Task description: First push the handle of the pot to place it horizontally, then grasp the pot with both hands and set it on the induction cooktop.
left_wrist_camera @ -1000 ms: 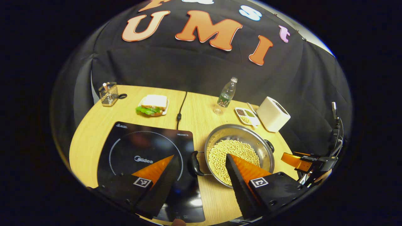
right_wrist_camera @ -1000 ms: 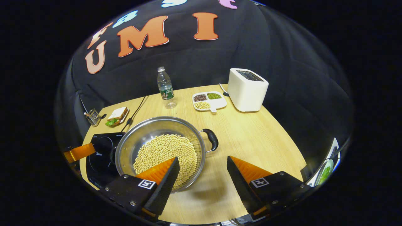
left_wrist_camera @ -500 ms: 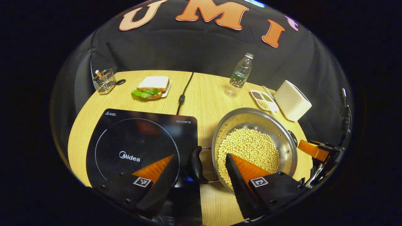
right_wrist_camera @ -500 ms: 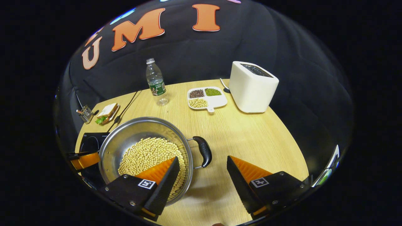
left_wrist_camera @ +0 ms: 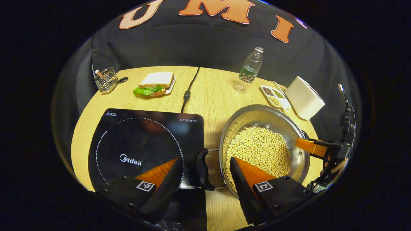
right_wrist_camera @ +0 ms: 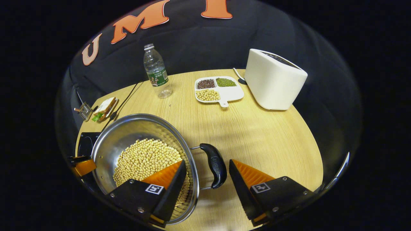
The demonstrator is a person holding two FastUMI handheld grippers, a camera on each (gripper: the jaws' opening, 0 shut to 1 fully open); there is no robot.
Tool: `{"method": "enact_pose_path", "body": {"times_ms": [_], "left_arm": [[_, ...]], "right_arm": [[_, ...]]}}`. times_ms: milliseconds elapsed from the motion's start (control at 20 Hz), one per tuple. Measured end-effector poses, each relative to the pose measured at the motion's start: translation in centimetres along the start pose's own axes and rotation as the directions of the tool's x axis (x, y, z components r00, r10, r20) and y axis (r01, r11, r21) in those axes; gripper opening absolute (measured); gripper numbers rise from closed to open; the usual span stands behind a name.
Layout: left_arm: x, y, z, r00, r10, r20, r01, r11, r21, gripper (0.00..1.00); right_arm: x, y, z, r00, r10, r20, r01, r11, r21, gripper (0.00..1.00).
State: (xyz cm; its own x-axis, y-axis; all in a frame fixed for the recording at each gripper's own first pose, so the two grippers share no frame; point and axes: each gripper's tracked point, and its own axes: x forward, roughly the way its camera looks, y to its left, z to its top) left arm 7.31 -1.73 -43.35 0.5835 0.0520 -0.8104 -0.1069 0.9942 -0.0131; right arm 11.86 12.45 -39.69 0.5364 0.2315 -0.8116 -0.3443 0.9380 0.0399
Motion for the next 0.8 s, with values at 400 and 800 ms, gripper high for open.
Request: {"method": "enact_pose_path", "body": {"times_ms": [400,800], "left_arm": [[0.7,0.1,-0.5,0.998,0.027,-0.054,-0.024,0.999,0.046,0.87],[0.9,-0.6,-0.8,0.995,0.035,-0.092,-0.03,0.998,0.054,0.84]], "right_arm": [[0.2,0.0,-0.2,1.0,0.014,-0.011,-0.015,1.0,-0.023,0.62],[0.0,0.0,-0.2,1.0,0.011,-0.004,-0.011,0.999,-0.033,0.65]]}}
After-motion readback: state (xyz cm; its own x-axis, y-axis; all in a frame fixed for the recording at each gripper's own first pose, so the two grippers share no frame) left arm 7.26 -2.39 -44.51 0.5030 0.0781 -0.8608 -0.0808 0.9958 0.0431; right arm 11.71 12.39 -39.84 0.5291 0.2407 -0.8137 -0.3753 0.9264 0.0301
